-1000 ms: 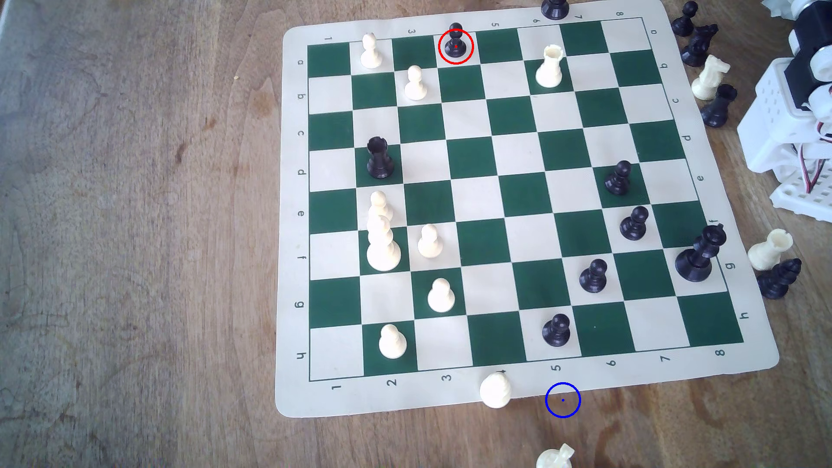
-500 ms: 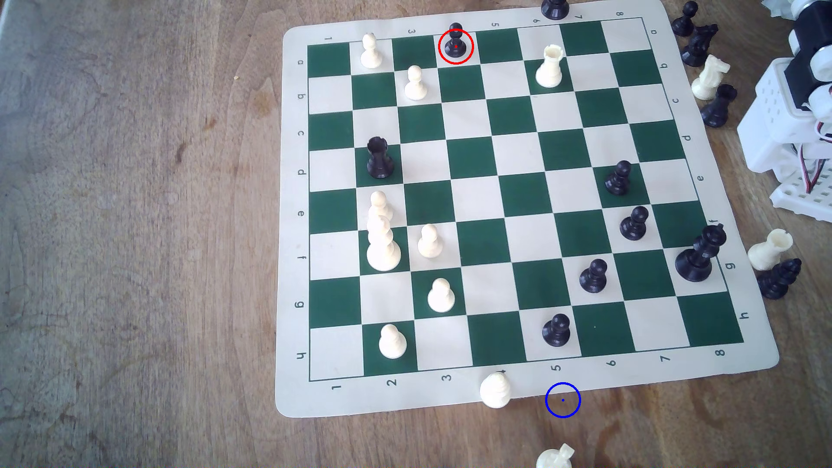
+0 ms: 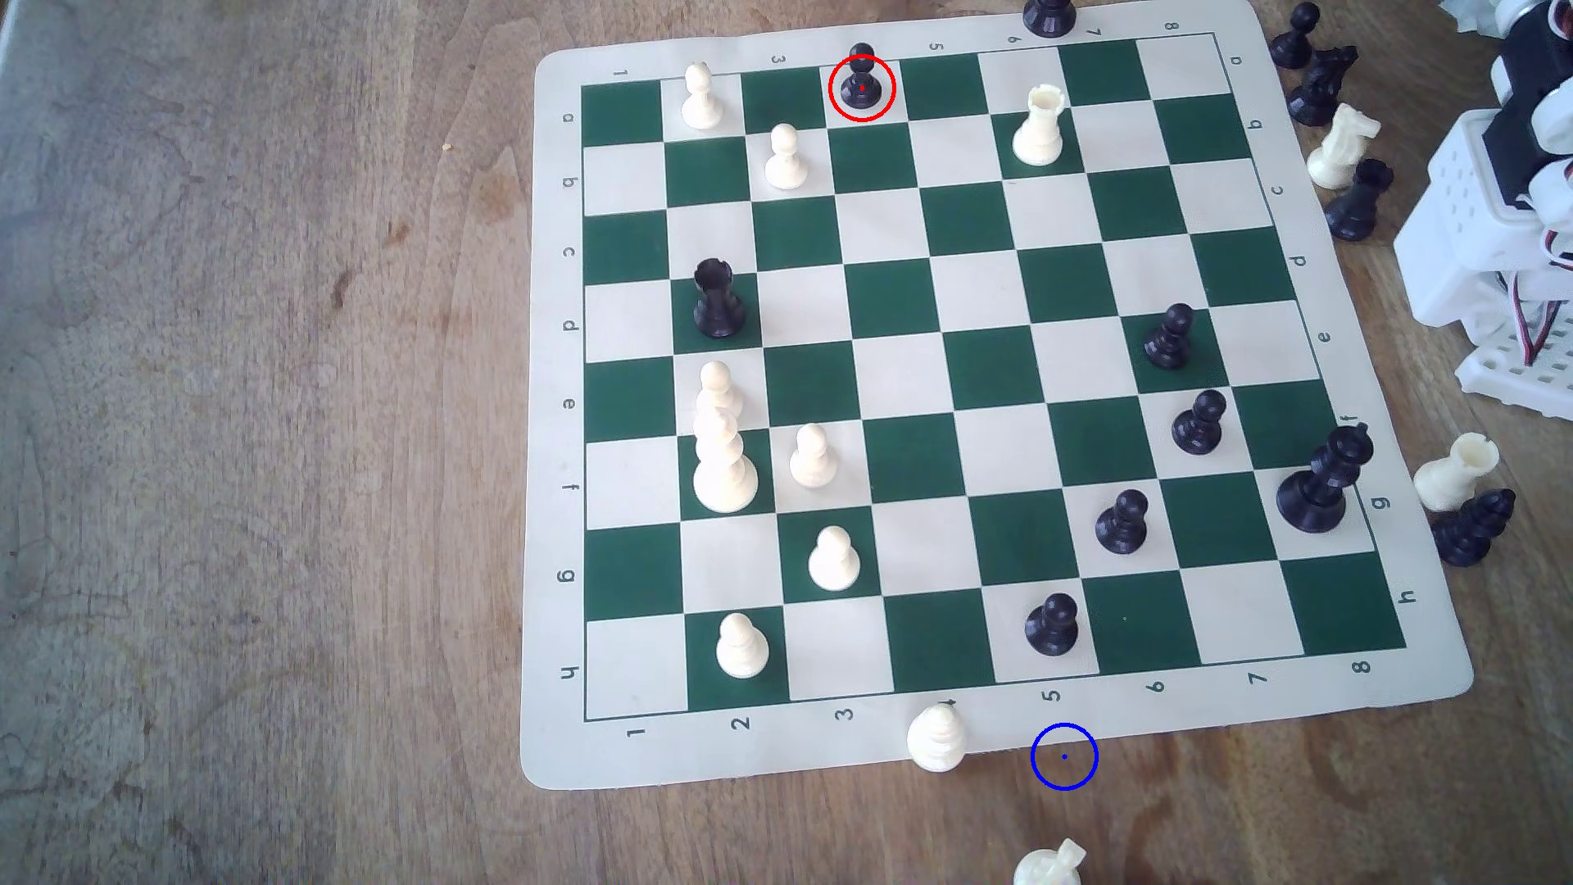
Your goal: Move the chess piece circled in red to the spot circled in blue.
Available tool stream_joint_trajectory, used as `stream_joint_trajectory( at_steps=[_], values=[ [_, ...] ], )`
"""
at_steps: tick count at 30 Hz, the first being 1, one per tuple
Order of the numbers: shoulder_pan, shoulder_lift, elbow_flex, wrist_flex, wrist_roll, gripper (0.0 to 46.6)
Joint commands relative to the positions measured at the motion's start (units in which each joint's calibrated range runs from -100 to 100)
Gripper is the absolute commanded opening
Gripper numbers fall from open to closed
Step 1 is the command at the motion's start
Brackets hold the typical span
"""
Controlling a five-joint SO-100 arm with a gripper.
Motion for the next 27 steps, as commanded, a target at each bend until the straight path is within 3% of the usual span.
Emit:
stream_joint_trajectory(
  at_steps=[1,5,7,9,14,20,27],
  values=[
    [-1.13,0.22,1.08,24.16,2.49,0.2],
    [-2.06,0.31,1.08,35.13,1.07,1.2],
    [-2.06,0.31,0.54,44.63,1.56,1.3],
    [-2.30,0.31,-1.00,51.76,1.03,3.7],
    [-1.75,0.22,-16.14,82.14,-3.71,2.2],
    [0.44,11.26,-31.64,109.91,-4.30,0.3],
    [0.75,27.90,-48.87,123.83,-5.42,0.3]
  ],
)
